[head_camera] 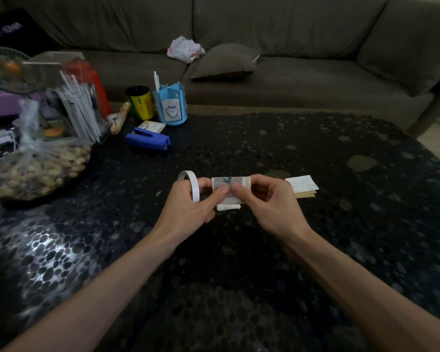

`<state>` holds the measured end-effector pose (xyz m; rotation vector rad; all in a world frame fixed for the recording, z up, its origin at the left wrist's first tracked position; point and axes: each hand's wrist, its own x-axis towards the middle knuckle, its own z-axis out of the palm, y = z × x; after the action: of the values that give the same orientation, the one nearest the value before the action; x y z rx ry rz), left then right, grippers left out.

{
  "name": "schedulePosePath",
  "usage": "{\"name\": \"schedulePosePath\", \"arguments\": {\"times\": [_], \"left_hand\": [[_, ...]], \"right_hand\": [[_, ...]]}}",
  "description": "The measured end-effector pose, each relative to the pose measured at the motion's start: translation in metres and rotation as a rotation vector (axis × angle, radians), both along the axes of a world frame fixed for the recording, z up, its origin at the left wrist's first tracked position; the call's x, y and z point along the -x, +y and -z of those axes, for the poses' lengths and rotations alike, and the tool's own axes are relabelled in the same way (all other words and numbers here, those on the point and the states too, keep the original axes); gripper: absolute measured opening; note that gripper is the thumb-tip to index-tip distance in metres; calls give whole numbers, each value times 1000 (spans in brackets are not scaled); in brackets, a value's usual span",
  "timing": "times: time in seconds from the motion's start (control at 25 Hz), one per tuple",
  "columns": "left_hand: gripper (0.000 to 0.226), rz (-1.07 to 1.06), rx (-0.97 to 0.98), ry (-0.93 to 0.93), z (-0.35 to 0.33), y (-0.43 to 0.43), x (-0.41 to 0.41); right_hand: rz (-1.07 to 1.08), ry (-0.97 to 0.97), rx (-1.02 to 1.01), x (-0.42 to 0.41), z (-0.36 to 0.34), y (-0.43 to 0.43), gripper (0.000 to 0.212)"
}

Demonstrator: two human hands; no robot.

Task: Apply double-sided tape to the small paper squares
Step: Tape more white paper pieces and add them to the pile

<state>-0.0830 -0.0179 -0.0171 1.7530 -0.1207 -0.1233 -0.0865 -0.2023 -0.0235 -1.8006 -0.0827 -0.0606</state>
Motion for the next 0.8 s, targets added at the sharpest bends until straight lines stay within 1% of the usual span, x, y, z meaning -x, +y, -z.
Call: {"name": "schedulePosePath", "arguments": {"times": [0.12,0.28,0.44,0.68,0.8], "left_hand": [[20,-9,4,-7,-2,1,0],[23,4,-6,2,-2,2,0],[21,12,-9,-19,-3,1,2],[26,42,-40,-7,-3,2,1],[25,45,-26,-13,-4,2,1]], "right_hand": [[-13,25,-44,0,0,0,18],[-22,23,13,0,-1,-1,17],[-28,22,-12,-1,-1,-1,22],[-44,33,29,-2,-1,-1,18],[-45,45,-9,-1,-1,1,19]]}}
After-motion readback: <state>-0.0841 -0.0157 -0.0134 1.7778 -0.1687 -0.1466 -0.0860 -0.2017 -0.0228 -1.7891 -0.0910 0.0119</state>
